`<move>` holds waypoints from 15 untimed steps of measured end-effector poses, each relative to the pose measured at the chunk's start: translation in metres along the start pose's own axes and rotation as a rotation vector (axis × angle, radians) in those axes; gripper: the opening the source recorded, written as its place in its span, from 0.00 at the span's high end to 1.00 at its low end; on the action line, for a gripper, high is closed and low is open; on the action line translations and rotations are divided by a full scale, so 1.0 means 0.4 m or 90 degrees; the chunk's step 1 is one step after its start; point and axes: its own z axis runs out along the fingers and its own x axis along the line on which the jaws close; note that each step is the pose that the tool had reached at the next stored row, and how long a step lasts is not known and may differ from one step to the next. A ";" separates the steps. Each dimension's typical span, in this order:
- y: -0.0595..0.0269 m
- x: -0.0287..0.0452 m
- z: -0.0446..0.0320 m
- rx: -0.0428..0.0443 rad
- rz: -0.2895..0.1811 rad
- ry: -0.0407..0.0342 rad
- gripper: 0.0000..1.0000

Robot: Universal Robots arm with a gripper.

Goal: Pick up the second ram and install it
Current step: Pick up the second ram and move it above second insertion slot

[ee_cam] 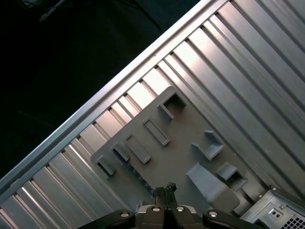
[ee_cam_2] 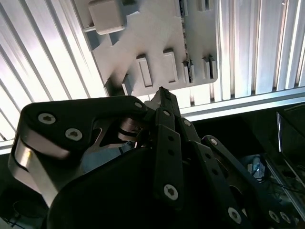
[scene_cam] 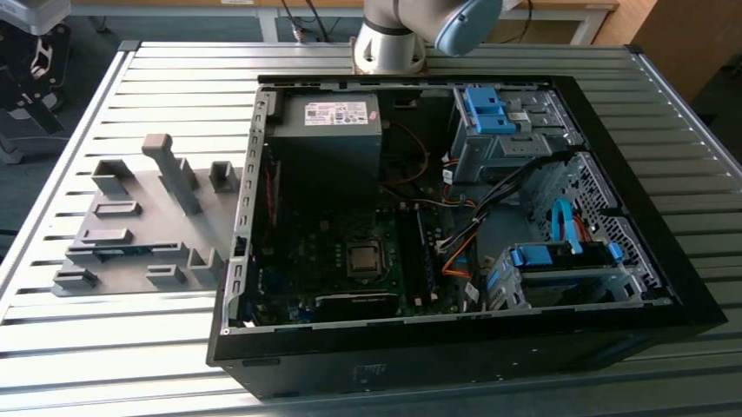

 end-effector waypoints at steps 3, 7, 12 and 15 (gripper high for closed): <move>0.000 0.000 0.000 -0.0004 -0.024 0.0006 0.89; 0.000 0.000 0.001 -0.0010 -0.052 0.0013 0.89; 0.000 0.000 0.001 -0.0016 -0.089 0.0020 0.89; -0.001 0.001 0.002 -0.0020 -0.113 0.0026 0.89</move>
